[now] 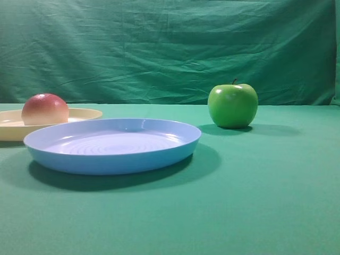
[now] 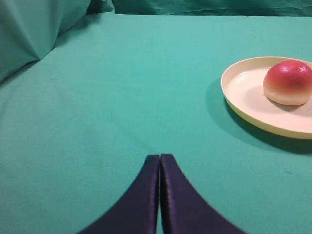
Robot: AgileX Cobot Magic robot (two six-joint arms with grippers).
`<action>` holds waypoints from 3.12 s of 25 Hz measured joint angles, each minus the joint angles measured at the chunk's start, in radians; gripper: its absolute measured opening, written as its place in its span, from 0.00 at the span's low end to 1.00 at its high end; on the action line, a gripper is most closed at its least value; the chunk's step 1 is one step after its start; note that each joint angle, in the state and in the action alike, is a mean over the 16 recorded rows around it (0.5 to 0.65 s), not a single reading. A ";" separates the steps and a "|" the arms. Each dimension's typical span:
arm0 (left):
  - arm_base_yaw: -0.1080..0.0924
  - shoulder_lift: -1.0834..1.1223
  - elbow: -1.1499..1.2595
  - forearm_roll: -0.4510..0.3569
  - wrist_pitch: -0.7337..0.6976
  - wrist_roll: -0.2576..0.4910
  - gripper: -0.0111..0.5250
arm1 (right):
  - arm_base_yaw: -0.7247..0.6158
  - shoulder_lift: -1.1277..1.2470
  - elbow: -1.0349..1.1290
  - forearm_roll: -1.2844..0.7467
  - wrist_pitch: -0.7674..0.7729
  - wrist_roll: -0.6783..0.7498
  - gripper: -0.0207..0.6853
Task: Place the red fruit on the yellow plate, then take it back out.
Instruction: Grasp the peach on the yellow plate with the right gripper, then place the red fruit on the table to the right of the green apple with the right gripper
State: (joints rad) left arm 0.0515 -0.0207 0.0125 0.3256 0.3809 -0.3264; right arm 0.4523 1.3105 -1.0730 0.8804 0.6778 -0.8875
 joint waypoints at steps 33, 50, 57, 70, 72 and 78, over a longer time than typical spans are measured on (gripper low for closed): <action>0.000 0.000 0.000 0.000 0.000 0.000 0.02 | 0.369 1.031 -0.915 -0.428 -0.218 0.112 0.92; 0.000 0.000 0.000 0.000 0.000 0.000 0.02 | 0.358 1.169 -0.926 -0.349 -0.378 0.111 0.70; 0.000 0.000 0.000 0.000 0.000 0.000 0.02 | 0.342 1.124 -0.927 -0.344 -0.289 0.113 0.46; 0.000 0.000 0.000 0.000 0.000 0.000 0.02 | 0.241 0.738 -0.878 -0.609 0.090 0.329 0.34; 0.000 0.000 0.000 0.000 0.000 0.000 0.02 | 0.214 0.658 -0.824 -0.655 0.124 0.379 0.34; 0.000 0.000 0.000 0.000 0.000 0.000 0.02 | 0.132 0.411 -0.550 -0.737 0.127 0.493 0.33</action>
State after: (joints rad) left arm 0.0515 -0.0207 0.0125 0.3256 0.3809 -0.3264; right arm 0.5844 1.7217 -1.6229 0.1431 0.8051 -0.3949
